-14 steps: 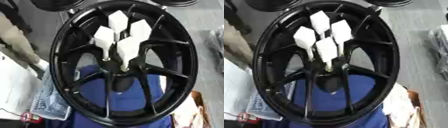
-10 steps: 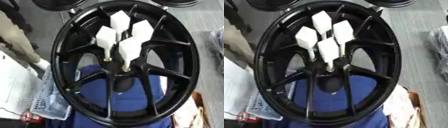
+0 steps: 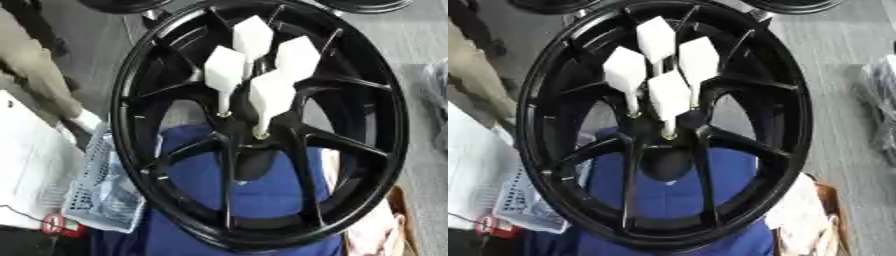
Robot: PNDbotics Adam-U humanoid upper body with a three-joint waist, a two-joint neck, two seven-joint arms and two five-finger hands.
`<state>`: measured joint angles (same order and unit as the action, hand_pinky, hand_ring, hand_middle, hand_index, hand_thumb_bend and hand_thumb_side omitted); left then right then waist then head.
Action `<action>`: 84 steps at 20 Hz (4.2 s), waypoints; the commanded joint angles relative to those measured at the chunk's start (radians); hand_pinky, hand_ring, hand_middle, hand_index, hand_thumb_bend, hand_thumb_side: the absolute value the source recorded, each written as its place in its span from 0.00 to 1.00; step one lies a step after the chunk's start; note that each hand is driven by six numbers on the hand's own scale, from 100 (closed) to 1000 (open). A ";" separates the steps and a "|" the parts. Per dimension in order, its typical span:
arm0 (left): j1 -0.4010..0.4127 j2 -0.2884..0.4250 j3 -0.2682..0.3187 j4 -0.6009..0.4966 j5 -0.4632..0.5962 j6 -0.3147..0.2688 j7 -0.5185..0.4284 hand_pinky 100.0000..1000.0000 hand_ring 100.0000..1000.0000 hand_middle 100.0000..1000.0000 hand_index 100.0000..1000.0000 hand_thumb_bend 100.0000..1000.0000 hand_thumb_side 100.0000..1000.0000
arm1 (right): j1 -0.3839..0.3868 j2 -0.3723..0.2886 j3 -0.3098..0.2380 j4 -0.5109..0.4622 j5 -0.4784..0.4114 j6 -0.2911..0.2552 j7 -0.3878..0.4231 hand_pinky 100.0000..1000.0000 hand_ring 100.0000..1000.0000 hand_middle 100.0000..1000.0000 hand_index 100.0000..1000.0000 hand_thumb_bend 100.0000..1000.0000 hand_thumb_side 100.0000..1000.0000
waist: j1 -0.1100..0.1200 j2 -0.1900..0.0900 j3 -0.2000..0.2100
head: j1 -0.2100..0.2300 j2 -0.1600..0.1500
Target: Pull the pin out of the wheel hub.
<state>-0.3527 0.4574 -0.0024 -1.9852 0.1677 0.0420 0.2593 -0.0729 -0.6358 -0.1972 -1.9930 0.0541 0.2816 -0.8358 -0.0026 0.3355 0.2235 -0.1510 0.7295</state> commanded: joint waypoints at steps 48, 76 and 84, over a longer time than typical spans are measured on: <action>0.007 0.097 -0.020 -0.015 -0.010 0.013 -0.028 0.67 0.51 0.49 0.64 0.00 0.63 | -0.356 -0.802 0.197 -0.007 0.070 0.218 1.268 0.91 0.85 0.81 0.85 0.29 0.20 | -0.081 -0.078 -0.029 | -0.011 -0.006; -0.029 0.092 -0.043 -0.015 0.002 0.019 -0.059 0.67 0.51 0.49 0.64 0.00 0.64 | -0.390 -0.725 0.509 -0.007 0.008 0.000 1.133 0.86 0.84 0.84 0.87 0.36 0.12 | -0.107 -0.062 0.018 | -0.084 -0.045; -0.033 0.093 -0.045 -0.015 0.003 0.020 -0.064 0.67 0.51 0.49 0.64 0.00 0.64 | -0.489 -0.677 0.548 -0.007 0.008 0.039 1.194 0.86 0.85 0.84 0.87 0.37 0.06 | -0.114 -0.059 0.026 | -0.101 -0.004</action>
<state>-0.3728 0.5294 -0.0517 -1.9852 0.1678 0.0648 0.1988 -0.5483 -1.2956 0.3592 -1.9937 0.0603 0.3133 0.3487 -0.1215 0.2895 0.2482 -0.2471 0.7190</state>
